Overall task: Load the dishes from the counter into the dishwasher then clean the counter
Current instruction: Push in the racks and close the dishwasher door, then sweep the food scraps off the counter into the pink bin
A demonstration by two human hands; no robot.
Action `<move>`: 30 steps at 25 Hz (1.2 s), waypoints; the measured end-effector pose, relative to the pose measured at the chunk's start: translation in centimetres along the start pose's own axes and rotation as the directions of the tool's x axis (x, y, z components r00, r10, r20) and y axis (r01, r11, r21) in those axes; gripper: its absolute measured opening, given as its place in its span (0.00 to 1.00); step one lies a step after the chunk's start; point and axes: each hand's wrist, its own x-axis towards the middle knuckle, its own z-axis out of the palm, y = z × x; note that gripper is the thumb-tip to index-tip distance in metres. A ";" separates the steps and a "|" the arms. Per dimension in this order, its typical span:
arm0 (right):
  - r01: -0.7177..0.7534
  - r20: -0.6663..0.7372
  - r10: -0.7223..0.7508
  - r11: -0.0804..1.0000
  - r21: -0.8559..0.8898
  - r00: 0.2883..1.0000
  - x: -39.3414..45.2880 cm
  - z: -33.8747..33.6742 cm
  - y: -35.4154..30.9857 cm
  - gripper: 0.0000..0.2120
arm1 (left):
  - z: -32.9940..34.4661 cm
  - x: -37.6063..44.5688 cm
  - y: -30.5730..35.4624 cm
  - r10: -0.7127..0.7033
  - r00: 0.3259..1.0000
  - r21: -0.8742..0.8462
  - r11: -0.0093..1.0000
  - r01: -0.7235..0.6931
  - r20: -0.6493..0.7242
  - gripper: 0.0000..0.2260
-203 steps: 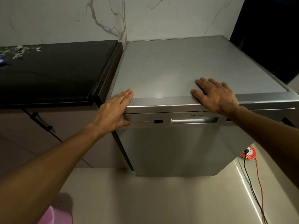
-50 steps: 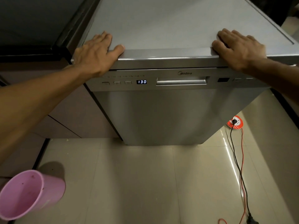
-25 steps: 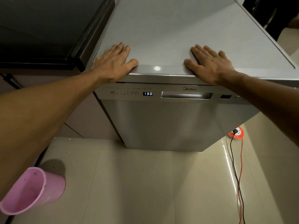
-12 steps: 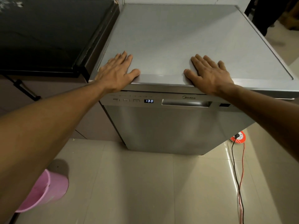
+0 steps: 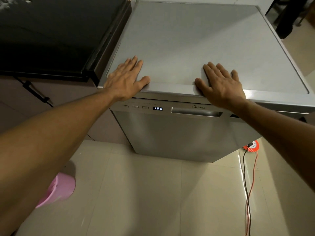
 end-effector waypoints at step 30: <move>0.168 -0.186 -0.058 0.734 0.658 0.981 -25.8 -20.4 -14.8 0.34 | -21.2 -33.8 13.3 -0.349 0.933 -0.525 0.812 0.256 -0.084 0.29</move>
